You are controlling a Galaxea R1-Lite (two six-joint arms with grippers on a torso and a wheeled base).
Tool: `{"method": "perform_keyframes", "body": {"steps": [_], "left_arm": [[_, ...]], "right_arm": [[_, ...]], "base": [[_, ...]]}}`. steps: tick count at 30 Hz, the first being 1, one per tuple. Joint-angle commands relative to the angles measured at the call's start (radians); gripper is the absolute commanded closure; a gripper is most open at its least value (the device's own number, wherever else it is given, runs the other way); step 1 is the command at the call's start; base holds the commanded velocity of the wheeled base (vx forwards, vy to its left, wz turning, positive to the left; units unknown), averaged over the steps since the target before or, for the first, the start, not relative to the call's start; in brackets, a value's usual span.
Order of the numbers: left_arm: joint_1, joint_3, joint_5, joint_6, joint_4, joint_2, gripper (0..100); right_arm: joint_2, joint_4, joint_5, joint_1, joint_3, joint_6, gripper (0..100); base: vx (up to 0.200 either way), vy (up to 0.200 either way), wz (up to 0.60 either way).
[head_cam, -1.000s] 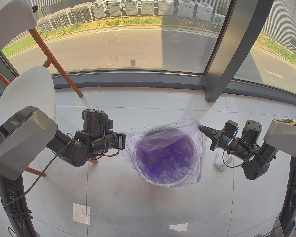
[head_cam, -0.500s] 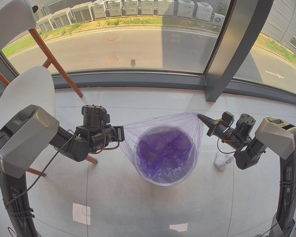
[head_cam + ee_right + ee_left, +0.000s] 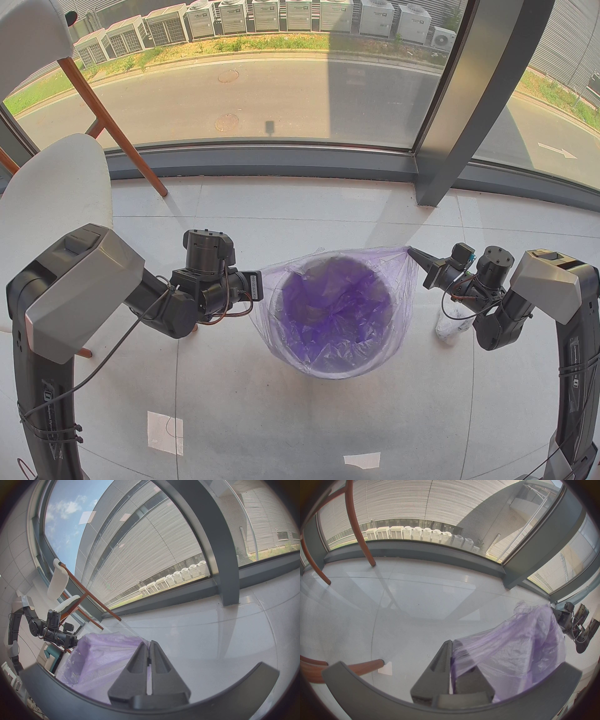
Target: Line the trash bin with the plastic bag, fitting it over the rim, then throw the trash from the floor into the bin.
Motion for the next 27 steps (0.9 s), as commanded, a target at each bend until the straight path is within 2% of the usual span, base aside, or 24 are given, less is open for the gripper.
{"method": "perform_keyframes", "body": {"steps": [1,15,27], "left_arm": [[-0.011,-0.027,0.002,-0.001,-0.034,0.051,100],[-0.013,-0.036,0.019,-0.03,-0.049,0.097,100],[-0.025,-0.016,0.034,-0.057,-0.083,0.12,100]], "right_arm": [[0.042,-0.003,0.0,-0.001,0.001,0.0,100],[0.112,-0.009,-0.001,0.061,0.001,-0.016,100],[0.143,-0.014,-0.004,0.045,0.003,-0.039,100]], "base": [[0.0,0.0,0.0],[0.0,0.0,0.0],[0.0,0.0,0.0]]}}
